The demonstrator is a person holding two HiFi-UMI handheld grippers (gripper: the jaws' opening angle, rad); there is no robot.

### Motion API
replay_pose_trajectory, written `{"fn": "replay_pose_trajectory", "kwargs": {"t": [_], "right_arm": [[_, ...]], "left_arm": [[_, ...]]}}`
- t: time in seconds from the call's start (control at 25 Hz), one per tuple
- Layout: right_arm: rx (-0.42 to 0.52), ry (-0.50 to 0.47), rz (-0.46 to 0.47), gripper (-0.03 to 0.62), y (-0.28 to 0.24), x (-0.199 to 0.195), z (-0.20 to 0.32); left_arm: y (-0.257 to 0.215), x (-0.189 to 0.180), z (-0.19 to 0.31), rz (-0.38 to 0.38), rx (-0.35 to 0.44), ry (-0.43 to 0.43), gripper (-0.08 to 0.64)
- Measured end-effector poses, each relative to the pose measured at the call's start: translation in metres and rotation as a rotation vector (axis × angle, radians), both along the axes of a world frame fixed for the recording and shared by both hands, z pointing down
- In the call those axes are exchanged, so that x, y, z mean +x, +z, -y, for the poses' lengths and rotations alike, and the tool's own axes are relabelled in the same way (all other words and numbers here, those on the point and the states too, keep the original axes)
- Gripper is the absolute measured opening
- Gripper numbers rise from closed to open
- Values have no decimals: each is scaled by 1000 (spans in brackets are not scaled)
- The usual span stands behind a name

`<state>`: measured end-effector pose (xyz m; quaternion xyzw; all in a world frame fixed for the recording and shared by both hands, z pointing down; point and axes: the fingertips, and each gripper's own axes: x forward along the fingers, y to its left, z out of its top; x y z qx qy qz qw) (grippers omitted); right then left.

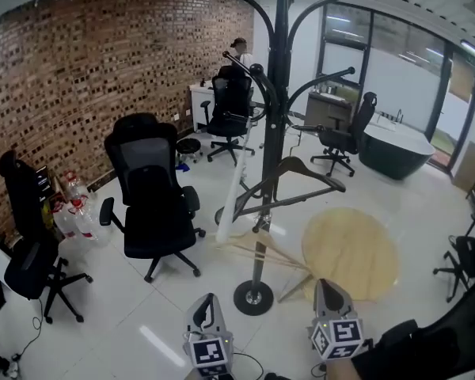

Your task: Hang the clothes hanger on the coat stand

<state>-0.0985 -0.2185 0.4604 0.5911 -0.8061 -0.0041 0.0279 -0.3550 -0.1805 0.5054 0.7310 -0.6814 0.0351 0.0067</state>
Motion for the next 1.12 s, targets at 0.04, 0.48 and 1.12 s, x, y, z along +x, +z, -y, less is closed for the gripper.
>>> {"fn": "replay_pose_trajectory", "kwargs": {"t": [0.04, 0.48, 1.12], "right_arm": [[-5, 5, 4, 6, 3, 7, -3], [-74, -16, 72, 6, 32, 113, -26], [-85, 126, 130, 6, 25, 111, -66]], "left_arm": [[-2, 4, -4, 4, 4, -3, 18], [-24, 103, -39, 79, 20, -59, 18], [-24, 66, -65, 19, 29, 84, 17]]}}
